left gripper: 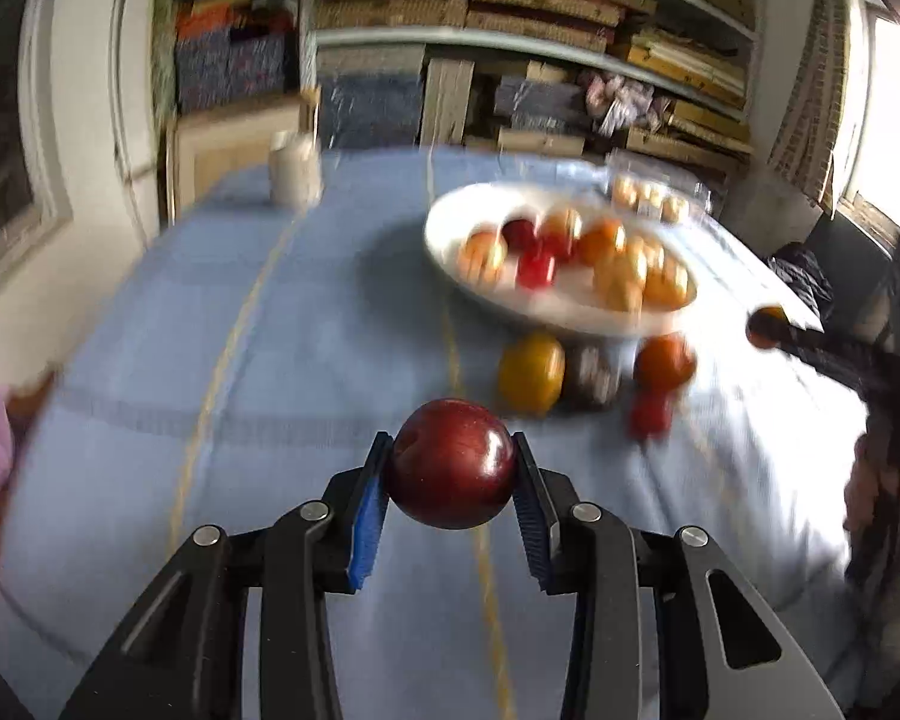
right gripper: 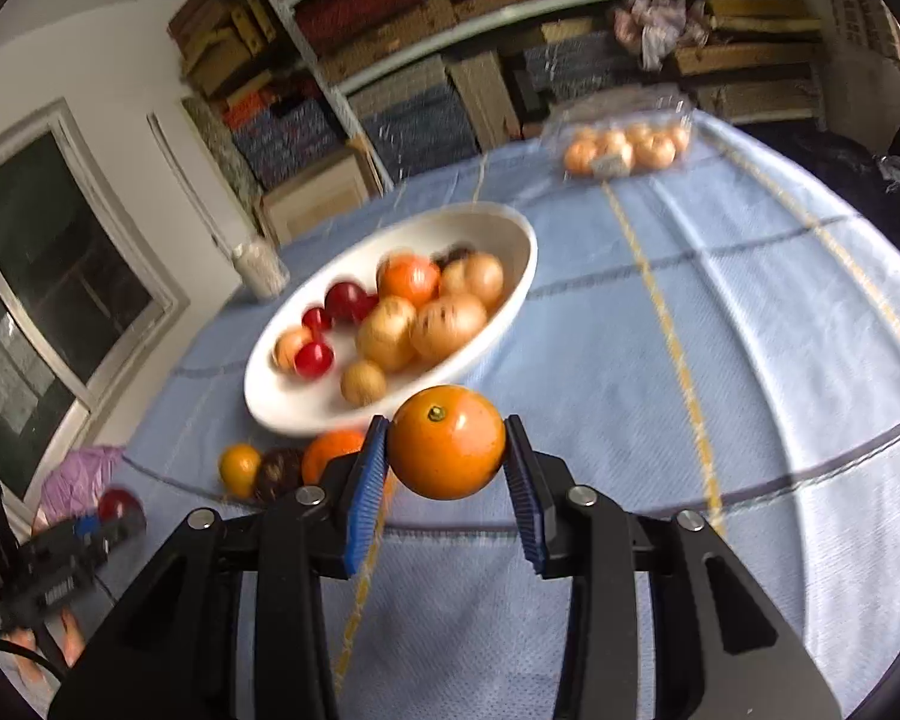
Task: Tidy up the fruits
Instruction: 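Carry the dark red fruit and tangerine onto the white plate and open both tools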
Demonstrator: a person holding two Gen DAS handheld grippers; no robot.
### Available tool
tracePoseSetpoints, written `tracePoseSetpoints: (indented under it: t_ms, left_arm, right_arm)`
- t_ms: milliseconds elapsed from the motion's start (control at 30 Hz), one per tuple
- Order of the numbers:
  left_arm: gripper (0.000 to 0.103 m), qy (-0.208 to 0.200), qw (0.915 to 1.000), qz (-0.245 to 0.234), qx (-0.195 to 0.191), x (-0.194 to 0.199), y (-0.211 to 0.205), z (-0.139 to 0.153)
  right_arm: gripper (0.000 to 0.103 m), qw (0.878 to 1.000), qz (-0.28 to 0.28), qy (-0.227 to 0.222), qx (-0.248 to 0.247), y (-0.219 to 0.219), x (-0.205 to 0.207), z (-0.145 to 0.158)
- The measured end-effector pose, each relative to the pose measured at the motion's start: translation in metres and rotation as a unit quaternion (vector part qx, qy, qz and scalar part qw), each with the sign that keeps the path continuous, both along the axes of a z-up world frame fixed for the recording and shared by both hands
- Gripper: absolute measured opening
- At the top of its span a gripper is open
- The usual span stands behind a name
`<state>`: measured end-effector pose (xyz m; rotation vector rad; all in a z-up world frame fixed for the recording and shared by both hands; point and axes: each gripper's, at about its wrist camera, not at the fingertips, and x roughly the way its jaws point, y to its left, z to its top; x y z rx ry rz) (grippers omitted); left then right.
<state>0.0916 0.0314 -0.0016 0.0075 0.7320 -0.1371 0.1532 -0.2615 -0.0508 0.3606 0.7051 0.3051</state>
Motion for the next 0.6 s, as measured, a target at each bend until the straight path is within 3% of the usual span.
tracePoseSetpoints:
  t_ms: [167,300,433,600]
  left_arm:
    - [0.039,-0.040,0.9991,-0.014,0.001,0.062,-0.034,0.041]
    - [0.039,-0.029,0.9991,-0.027,-0.019,0.104,-0.062,0.034]
    - [0.039,-0.009,0.9993,-0.034,-0.013,0.126,-0.080,0.008]
    - [0.039,0.014,0.9991,-0.041,-0.004,0.140,-0.085,-0.020]
  right_arm:
    - [0.037,0.999,-0.003,-0.052,-0.016,0.002,0.014,0.050]
    - [0.037,0.998,-0.001,-0.063,-0.025,0.014,0.058,0.073]
    - [0.037,0.999,0.001,-0.048,-0.017,0.029,0.103,0.063]
    - [0.037,0.999,0.035,-0.003,-0.034,0.055,0.139,0.026]
